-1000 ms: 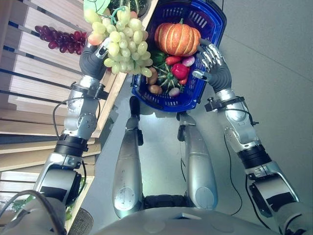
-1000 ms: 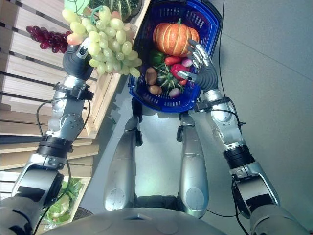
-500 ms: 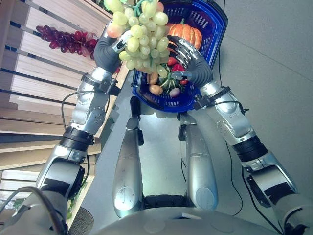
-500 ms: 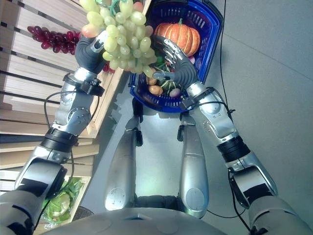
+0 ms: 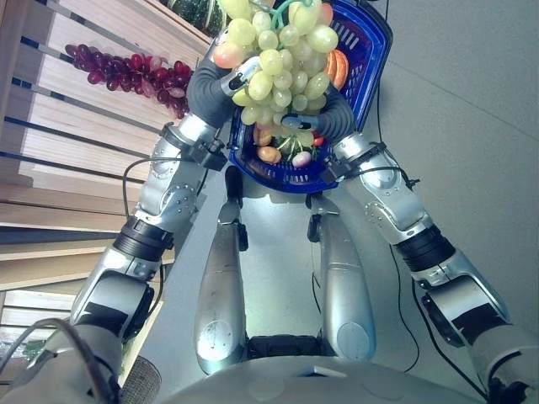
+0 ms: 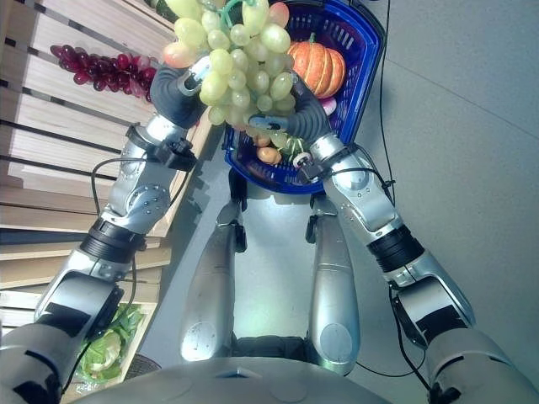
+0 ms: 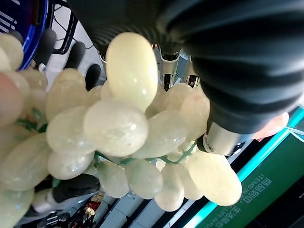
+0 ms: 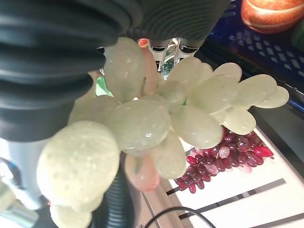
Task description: Pick up fruits and vegetables into the basket
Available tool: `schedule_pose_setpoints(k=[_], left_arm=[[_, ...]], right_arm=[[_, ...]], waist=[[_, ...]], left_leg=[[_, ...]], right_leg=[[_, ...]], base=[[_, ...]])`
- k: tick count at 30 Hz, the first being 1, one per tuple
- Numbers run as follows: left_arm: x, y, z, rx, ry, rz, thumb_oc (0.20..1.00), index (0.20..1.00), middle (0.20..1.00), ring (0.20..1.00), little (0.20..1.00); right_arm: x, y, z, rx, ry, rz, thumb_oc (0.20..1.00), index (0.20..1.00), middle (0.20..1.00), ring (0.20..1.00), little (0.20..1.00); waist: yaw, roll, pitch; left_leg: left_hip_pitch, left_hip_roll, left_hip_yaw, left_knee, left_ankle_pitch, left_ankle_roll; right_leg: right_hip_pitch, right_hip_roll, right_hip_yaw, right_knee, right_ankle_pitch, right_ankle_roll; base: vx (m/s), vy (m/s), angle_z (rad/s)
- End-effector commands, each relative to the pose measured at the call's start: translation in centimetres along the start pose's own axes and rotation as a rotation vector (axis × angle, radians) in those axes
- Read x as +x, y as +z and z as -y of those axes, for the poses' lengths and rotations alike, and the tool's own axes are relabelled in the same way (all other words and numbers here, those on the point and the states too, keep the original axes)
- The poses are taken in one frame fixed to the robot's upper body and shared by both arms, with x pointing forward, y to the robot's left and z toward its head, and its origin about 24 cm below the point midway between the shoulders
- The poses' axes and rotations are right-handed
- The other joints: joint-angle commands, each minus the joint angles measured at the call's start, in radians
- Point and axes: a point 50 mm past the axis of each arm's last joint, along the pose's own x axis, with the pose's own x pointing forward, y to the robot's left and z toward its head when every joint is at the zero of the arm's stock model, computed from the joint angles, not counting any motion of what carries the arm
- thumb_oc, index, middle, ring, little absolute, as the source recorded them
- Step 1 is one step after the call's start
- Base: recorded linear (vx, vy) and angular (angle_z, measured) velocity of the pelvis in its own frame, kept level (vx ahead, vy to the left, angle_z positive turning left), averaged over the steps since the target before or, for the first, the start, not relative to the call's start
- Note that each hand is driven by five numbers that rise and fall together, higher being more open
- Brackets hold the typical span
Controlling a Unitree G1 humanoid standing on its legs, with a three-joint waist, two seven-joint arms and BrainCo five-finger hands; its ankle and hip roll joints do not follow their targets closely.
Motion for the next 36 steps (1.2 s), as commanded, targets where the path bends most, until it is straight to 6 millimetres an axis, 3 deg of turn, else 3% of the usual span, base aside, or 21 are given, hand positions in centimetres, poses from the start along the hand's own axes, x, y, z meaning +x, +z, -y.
schedule_pose_setpoints(k=[1,5,6,7,22,23,24,25,29,36], left_arm=[[2.7,3.3,3.8,-0.004,-0.204,0.188,0.200,0.200,0.200,0.200,0.200],[2.9,3.3,4.1,-0.008,-0.218,0.192,0.200,0.200,0.200,0.200,0.200],[2.9,3.3,4.1,-0.010,-0.219,0.192,0.200,0.200,0.200,0.200,0.200],[2.9,3.3,4.1,-0.010,-0.224,0.191,0.200,0.200,0.200,0.200,0.200],[2.3,4.0,3.1,0.038,-0.078,0.265,0.200,0.200,0.200,0.200,0.200],[2.3,4.1,3.0,0.053,-0.050,0.272,0.228,0.228,0.228,0.228,0.228],[2.3,4.1,2.9,0.056,-0.030,0.275,0.542,0.542,0.542,0.542,0.542],[2.1,4.0,2.7,0.061,-0.001,0.276,1.000,1.000,1.000,1.000,1.000],[2.1,3.9,2.0,0.124,0.134,0.261,1.000,1.000,1.000,1.000,1.000],[0.7,4.2,-1.1,0.367,0.465,0.237,1.000,1.000,1.000,1.000,1.000]], right_arm=[[1.3,2.8,-2.5,0.065,0.099,0.126,1.000,1.000,1.000,1.000,1.000],[1.5,2.5,-2.9,0.085,0.143,0.091,1.000,1.000,1.000,1.000,1.000],[1.4,2.5,-2.9,0.082,0.147,0.088,0.799,0.799,0.799,0.799,0.799],[1.6,2.5,-2.8,0.073,0.150,0.082,0.200,0.200,0.200,0.200,0.200],[1.5,2.4,-3.0,0.103,0.167,0.092,0.200,0.200,0.200,0.200,0.200],[1.5,2.4,-3.0,0.106,0.164,0.095,0.200,0.200,0.200,0.200,0.200],[1.5,2.4,-3.0,0.109,0.164,0.096,0.200,0.200,0.200,0.200,0.200],[1.6,2.4,-3.0,0.110,0.167,0.094,0.200,0.200,0.200,0.200,0.200],[1.6,2.6,-2.9,0.119,0.159,0.103,0.200,0.200,0.200,0.200,0.200],[1.5,2.7,-2.0,0.127,0.130,0.115,0.200,0.200,0.200,0.200,0.200]], waist=[[0.006,0.003,-0.023],[0.008,0.001,-0.023],[0.008,0.001,-0.023],[0.009,0.000,-0.023],[0.015,0.003,-0.023],[0.016,0.003,-0.023],[0.017,0.003,-0.023],[0.017,0.004,-0.023],[0.020,0.001,-0.023],[0.029,0.004,-0.023]], left_leg=[[0.005,-0.080,0.052,0.016,-0.074,0.056],[0.007,-0.082,0.050,0.013,-0.072,0.056],[0.006,-0.082,0.050,0.013,-0.072,0.056],[0.006,-0.082,0.050,0.012,-0.071,0.056],[0.006,-0.093,0.040,0.004,-0.066,0.057],[0.005,-0.094,0.039,0.005,-0.066,0.057],[0.004,-0.094,0.039,0.006,-0.065,0.057],[0.001,-0.095,0.037,0.009,-0.066,0.054],[0.001,-0.095,0.037,0.008,-0.064,0.057],[-0.006,-0.104,0.029,0.013,-0.064,0.055]], right_leg=[[0.101,0.062,-0.071,-0.051,-0.070,-0.005],[0.103,0.062,-0.073,-0.055,-0.068,-0.005],[0.102,0.062,-0.074,-0.055,-0.068,-0.005],[0.103,0.061,-0.075,-0.058,-0.066,-0.004],[0.103,0.063,-0.078,-0.064,-0.061,0.000],[0.102,0.063,-0.079,-0.063,-0.061,0.000],[0.102,0.062,-0.080,-0.063,-0.061,0.000],[0.101,0.063,-0.077,-0.062,-0.061,-0.001],[0.100,0.062,-0.083,-0.062,-0.061,0.000],[0.098,0.059,-0.094,-0.058,-0.068,0.000]], base=[[0.00,0.000,0.00],[0.00,0.000,0.00],[0.00,0.000,0.00],[0.00,0.000,0.00],[0.00,0.000,0.00],[0.00,0.000,0.00],[0.00,0.000,0.00],[0.00,0.000,0.00],[0.00,0.000,0.00],[0.00,0.000,0.00]])
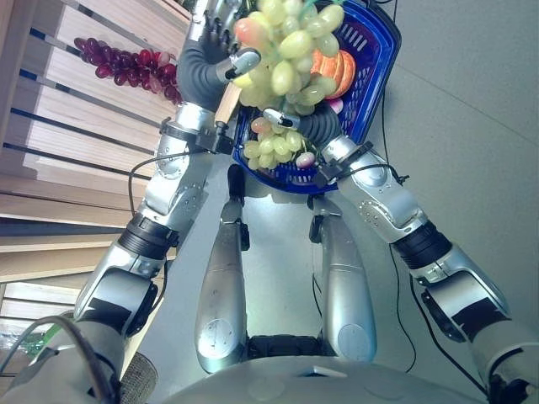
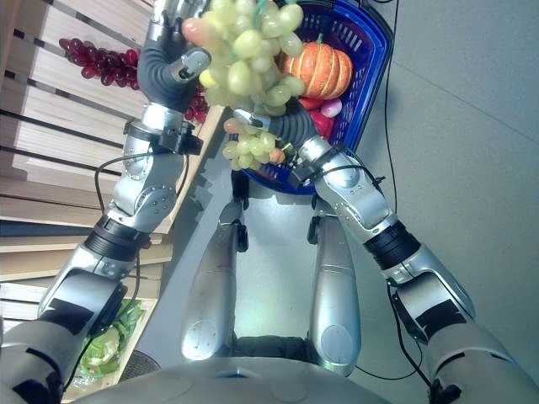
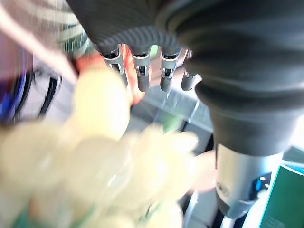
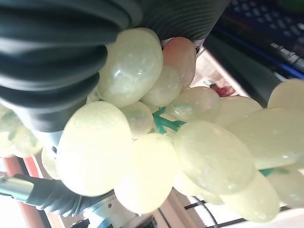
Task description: Pick up fruits and vegetables into the basket
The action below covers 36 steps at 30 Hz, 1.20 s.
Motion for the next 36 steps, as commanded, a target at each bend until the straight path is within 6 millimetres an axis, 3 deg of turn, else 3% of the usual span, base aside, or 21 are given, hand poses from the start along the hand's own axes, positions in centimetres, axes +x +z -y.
schedule_pose_setpoints(k=[1,12,20,25,32,36], left_arm=[[0.8,2.7,-0.6,0.160,0.082,0.166,1.000,1.000,1.000,1.000,1.000],[0.6,2.0,-5.0,0.518,0.319,0.105,1.000,1.000,1.000,1.000,1.000],[-1.2,0.1,-11.0,0.817,0.537,-0.051,1.000,1.000,1.000,1.000,1.000],[-1.5,-0.2,-13.2,0.903,0.594,-0.141,1.000,1.000,1.000,1.000,1.000],[-0.8,-0.5,-14.9,1.118,0.568,-0.264,1.000,1.000,1.000,1.000,1.000],[0.5,-0.3,-15.4,1.421,0.428,-0.326,1.000,1.000,1.000,1.000,1.000]], right_arm=[[0.9,3.4,-1.3,0.032,0.060,0.192,0.200,0.200,0.200,0.200,0.200],[0.3,2.7,0.3,0.056,-0.049,0.192,0.200,0.200,0.200,0.200,0.200],[-1.6,-1.9,5.3,-0.058,-0.378,-0.077,0.200,0.200,0.200,0.200,0.200],[-2.6,-3.4,8.1,-0.143,-0.503,-0.208,0.200,0.200,0.200,0.200,0.200],[-2.0,-3.5,11.5,-0.251,-0.609,-0.334,0.200,0.200,0.200,0.200,0.200],[-1.9,-3.3,13.9,-0.299,-0.653,-0.444,0.200,0.200,0.200,0.200,0.200]], waist=[[0.010,0.006,-0.023],[0.016,0.014,-0.023],[0.001,0.023,-0.023],[0.002,0.032,-0.023],[0.015,0.051,-0.023],[0.029,0.066,-0.023]], left_leg=[[-0.012,-0.099,0.040,0.030,-0.072,0.054],[-0.017,-0.097,0.048,0.039,-0.070,0.045],[-0.018,-0.084,0.066,0.042,-0.070,0.036],[-0.024,-0.082,0.069,0.046,-0.070,0.033],[-0.036,-0.082,0.069,0.051,-0.066,0.031],[-0.042,-0.083,0.065,0.057,-0.063,0.032]], right_leg=[[0.095,0.061,-0.090,-0.055,-0.068,-0.001],[0.092,0.054,-0.099,-0.042,-0.081,-0.005],[0.078,0.056,-0.092,-0.023,-0.093,-0.007],[0.068,0.056,-0.091,-0.014,-0.097,-0.009],[0.049,0.052,-0.095,0.000,-0.098,-0.011],[0.042,0.048,-0.098,0.009,-0.099,-0.011]], base=[[0.00,0.000,0.00],[0.01,0.007,0.03],[0.01,0.053,-0.02],[0.00,0.030,-0.02],[0.00,0.000,0.00],[0.00,0.000,0.00]])
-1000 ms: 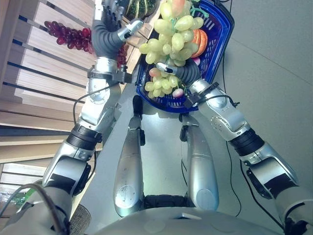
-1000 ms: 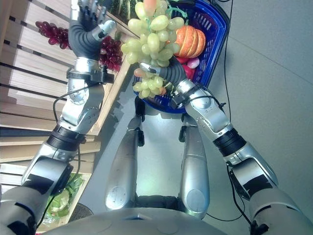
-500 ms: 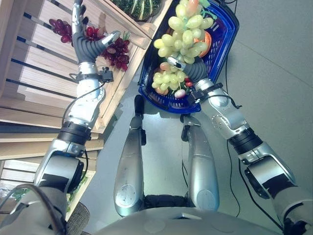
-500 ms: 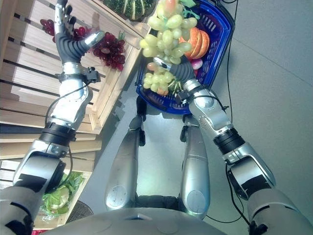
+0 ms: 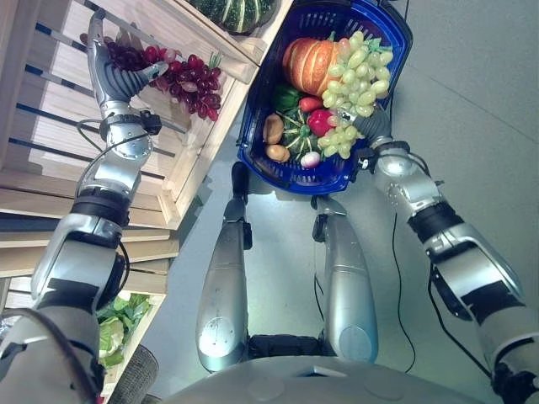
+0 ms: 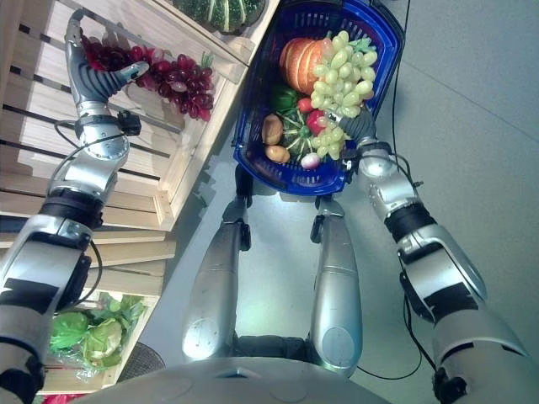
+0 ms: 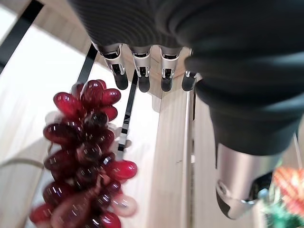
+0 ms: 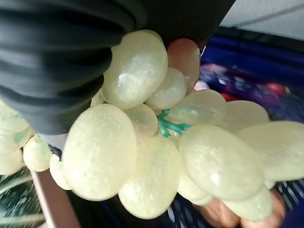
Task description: Pick up fruits and vegetables into the basket
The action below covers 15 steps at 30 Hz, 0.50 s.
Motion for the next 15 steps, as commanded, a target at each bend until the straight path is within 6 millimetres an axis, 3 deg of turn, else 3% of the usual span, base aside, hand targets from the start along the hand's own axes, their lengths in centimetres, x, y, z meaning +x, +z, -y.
schedule_pose_setpoints(k=[1,12,13,14,15], left_arm=[[1.5,0.8,-1.3,0.205,0.019,0.087,1.000,1.000,1.000,1.000,1.000],[2.7,1.6,0.0,0.527,-0.145,0.164,1.000,1.000,1.000,1.000,1.000],[2.7,1.5,0.2,0.549,-0.159,0.159,1.000,1.000,1.000,1.000,1.000],[2.7,1.5,0.3,0.562,-0.164,0.161,1.000,1.000,1.000,1.000,1.000],[2.7,1.3,0.4,0.588,-0.180,0.154,1.000,1.000,1.000,1.000,1.000]], right_arm=[[0.6,1.7,0.4,-0.083,0.019,0.037,0.200,0.200,0.200,0.200,0.200],[1.7,2.2,0.9,-0.186,0.008,-0.061,0.200,0.200,0.200,0.200,0.200],[1.8,2.1,0.9,-0.198,0.005,-0.073,0.416,0.416,0.416,0.416,0.416],[1.8,2.1,0.9,-0.203,0.000,-0.079,0.583,0.583,0.583,0.583,0.583],[1.8,1.9,0.8,-0.213,-0.001,-0.094,1.000,1.000,1.000,1.000,1.000]], waist=[[0.004,0.058,-0.028],[0.002,0.088,-0.028],[0.000,0.091,-0.028],[-0.002,0.093,-0.028],[-0.004,0.096,-0.028]], left_leg=[[-0.045,-0.076,0.058,0.074,-0.068,0.036],[-0.059,-0.086,0.058,0.075,-0.055,0.041],[-0.061,-0.086,0.060,0.074,-0.053,0.041],[-0.062,-0.086,0.061,0.074,-0.052,0.040],[-0.064,-0.085,0.062,0.075,-0.051,0.040]], right_leg=[[0.064,0.058,-0.102,-0.018,-0.078,-0.004],[0.037,0.054,-0.097,-0.006,-0.065,0.001],[0.033,0.054,-0.094,-0.007,-0.062,0.001],[0.030,0.054,-0.093,-0.007,-0.061,0.001],[0.027,0.054,-0.090,-0.005,-0.060,0.001]], base=[[0.00,0.000,0.00],[0.01,0.037,0.00],[0.00,0.057,-0.01],[0.00,0.063,-0.02],[0.00,0.049,-0.02]])
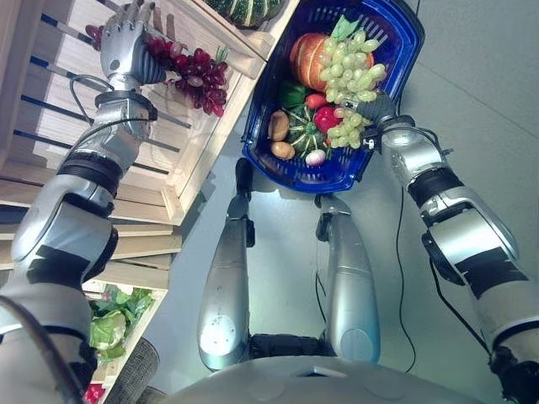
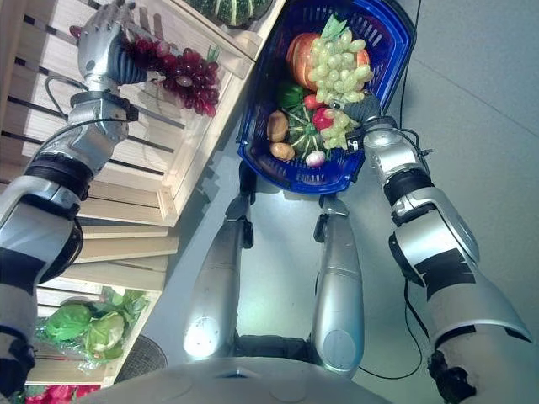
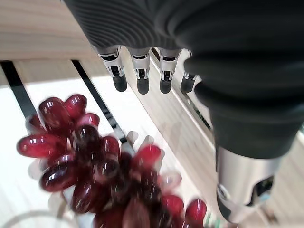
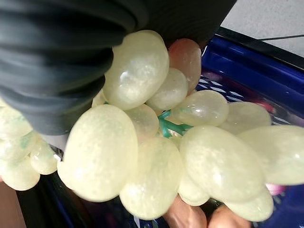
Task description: Pick up fruits and vegetables into the basket
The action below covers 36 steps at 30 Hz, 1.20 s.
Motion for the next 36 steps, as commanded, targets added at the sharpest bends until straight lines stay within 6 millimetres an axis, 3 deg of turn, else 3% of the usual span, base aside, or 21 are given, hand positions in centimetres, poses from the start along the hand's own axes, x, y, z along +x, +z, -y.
schedule_pose_setpoints(k=[1,12,22,36], left_arm=[[0.6,-0.8,-0.7,0.043,0.014,-0.058,1.000,1.000,1.000,1.000,1.000],[0.5,-0.6,0.5,0.243,-0.114,-0.022,1.000,1.000,1.000,1.000,1.000],[0.4,-1.5,0.0,0.360,-0.056,-0.058,1.000,1.000,1.000,1.000,1.000],[0.2,-3.5,-0.9,0.497,-0.040,-0.174,1.000,1.000,1.000,1.000,1.000]], right_arm=[[0.2,1.4,1.1,-0.063,-0.033,0.022,1.000,1.000,1.000,1.000,1.000],[0.4,2.2,1.0,-0.158,-0.045,0.026,1.000,1.000,1.000,1.000,1.000],[0.0,2.9,0.0,-0.200,-0.008,0.099,1.000,1.000,1.000,1.000,1.000],[-0.8,2.7,-0.6,-0.100,0.008,0.175,1.000,1.000,1.000,1.000,1.000]], waist=[[-0.019,0.093,-0.029],[-0.030,0.097,-0.029],[-0.046,0.074,-0.029],[-0.072,0.031,-0.029]], left_leg=[[-0.049,-0.078,0.058,0.075,-0.058,0.039],[-0.059,-0.074,0.064,0.063,-0.049,0.038],[-0.078,-0.066,0.066,0.059,-0.042,0.035],[-0.109,-0.053,0.061,0.047,-0.033,0.029]], right_leg=[[0.053,0.063,-0.092,-0.025,-0.059,0.003],[0.040,0.067,-0.084,-0.036,-0.047,0.006],[0.024,0.078,-0.074,-0.050,-0.035,0.010],[-0.003,0.097,-0.067,-0.064,-0.025,0.015]], base=[[0.00,0.043,-0.01],[0.00,0.013,0.00],[0.00,0.001,0.00],[0.00,0.000,0.00]])
